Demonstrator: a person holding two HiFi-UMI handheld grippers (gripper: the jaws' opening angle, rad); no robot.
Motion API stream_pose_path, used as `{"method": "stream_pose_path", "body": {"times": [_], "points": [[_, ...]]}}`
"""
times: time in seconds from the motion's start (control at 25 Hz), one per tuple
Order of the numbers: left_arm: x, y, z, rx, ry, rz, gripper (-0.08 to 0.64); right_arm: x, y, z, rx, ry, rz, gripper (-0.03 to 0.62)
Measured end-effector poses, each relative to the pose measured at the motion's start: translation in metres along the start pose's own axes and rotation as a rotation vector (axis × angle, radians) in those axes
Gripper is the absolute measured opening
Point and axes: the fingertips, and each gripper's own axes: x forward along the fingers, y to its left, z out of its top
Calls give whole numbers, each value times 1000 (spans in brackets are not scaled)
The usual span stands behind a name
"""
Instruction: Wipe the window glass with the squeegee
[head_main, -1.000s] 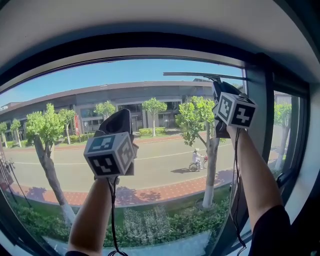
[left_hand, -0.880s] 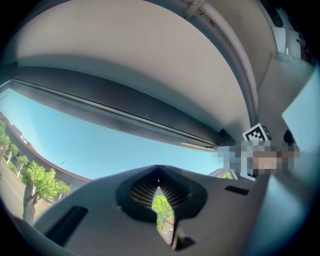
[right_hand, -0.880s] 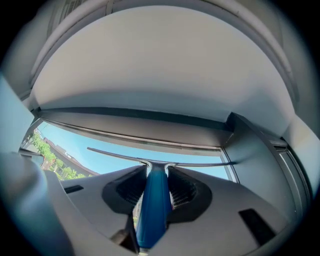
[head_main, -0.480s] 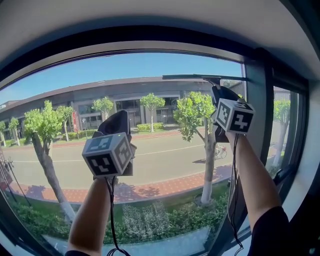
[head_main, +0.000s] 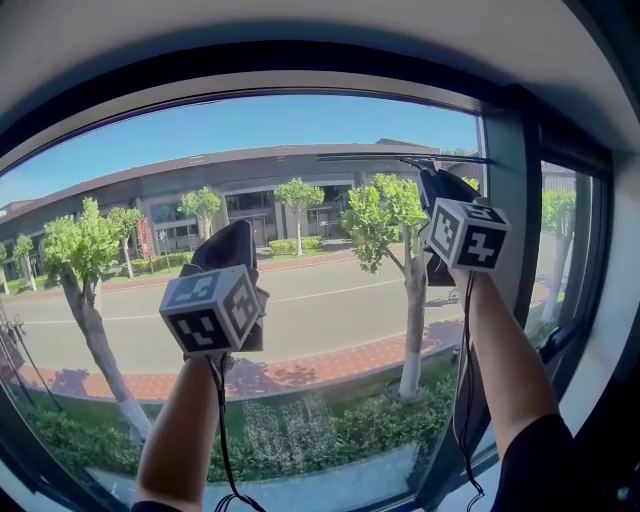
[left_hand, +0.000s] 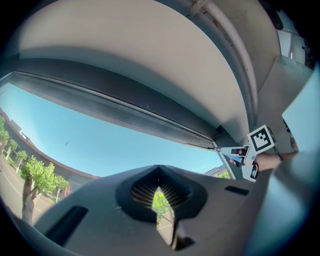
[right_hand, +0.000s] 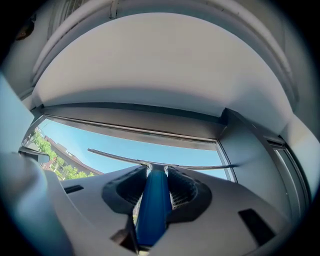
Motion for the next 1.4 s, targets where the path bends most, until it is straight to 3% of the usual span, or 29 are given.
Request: {"method": "stream_pose_path", "body": {"times": [1.4], "points": [[-35, -3, -34, 11, 57, 7, 2, -54, 13, -67, 27, 84, 33, 130]]}}
